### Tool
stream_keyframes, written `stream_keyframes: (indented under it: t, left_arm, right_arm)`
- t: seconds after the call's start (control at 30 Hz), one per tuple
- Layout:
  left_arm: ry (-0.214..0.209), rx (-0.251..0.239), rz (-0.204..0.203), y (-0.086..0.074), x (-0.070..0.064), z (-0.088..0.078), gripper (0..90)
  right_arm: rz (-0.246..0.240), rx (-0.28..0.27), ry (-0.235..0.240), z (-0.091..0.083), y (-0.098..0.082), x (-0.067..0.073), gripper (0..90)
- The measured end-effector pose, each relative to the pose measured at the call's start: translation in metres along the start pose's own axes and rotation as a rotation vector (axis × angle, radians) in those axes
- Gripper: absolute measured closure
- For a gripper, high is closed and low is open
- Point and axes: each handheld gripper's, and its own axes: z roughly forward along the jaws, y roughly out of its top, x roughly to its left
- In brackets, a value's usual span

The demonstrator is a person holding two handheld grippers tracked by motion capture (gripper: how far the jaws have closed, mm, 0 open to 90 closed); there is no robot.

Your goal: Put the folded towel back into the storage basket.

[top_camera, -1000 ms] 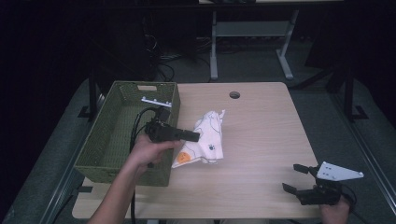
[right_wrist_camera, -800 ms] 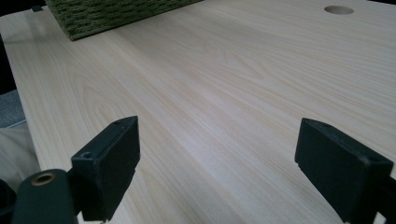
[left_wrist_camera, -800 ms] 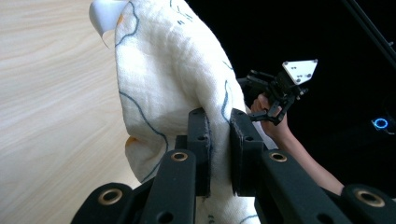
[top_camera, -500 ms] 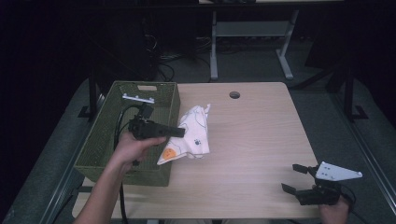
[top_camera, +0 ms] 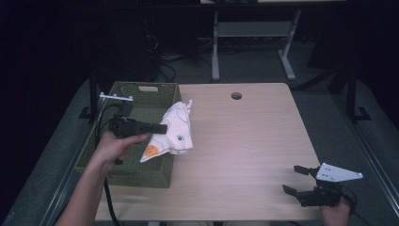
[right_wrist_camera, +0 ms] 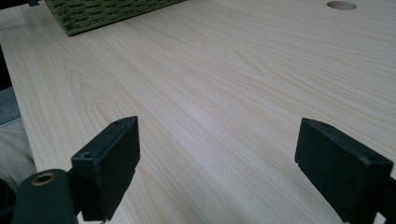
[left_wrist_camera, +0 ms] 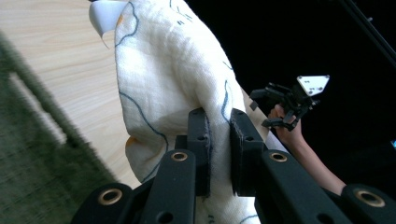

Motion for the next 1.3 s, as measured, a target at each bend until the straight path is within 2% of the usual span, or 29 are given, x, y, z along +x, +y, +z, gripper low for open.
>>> stream_keyframes:
  t: [0.27,0.43,0.47,0.7,0.9,1.0,1.13,1.2,1.3]
  left_arm:
    - [0.042,-0.003,-0.011,-0.003,0.012,-0.020,81.0]
    - [0.087,0.009,-0.013,-0.005,0.023,-0.031,81.0]
    - [0.089,0.003,-0.023,-0.006,0.026,-0.032,80.9]
    - [0.140,0.032,-0.019,-0.010,0.042,-0.040,80.9]
    - [0.199,0.094,0.031,-0.011,0.055,-0.040,80.5]
    - [0.240,0.151,0.045,-0.012,0.064,-0.038,80.7]
    - [0.269,0.213,0.069,-0.013,0.076,-0.033,81.0]
    - [0.267,0.255,0.099,-0.014,0.080,-0.029,81.0]
    - [0.297,0.315,0.132,-0.014,0.086,-0.021,81.1]
  right_arm:
    - [0.006,-0.006,-0.006,0.000,0.000,0.001,13.5]
    - [0.006,0.006,-0.012,0.003,0.000,0.000,13.5]
    - [0.005,0.007,-0.013,0.003,0.000,0.000,13.5]
    - [0.007,0.005,-0.015,0.002,0.000,-0.001,13.5]
    - [0.016,-0.008,-0.010,0.001,0.001,-0.001,13.5]
    - [0.032,-0.044,0.008,0.000,0.001,-0.001,13.5]
    - [0.030,-0.031,0.001,0.001,0.001,-0.001,13.5]
    - [0.028,-0.023,-0.004,0.002,0.001,-0.001,13.5]
    - [0.031,-0.023,-0.001,0.003,0.002,-0.001,13.5]
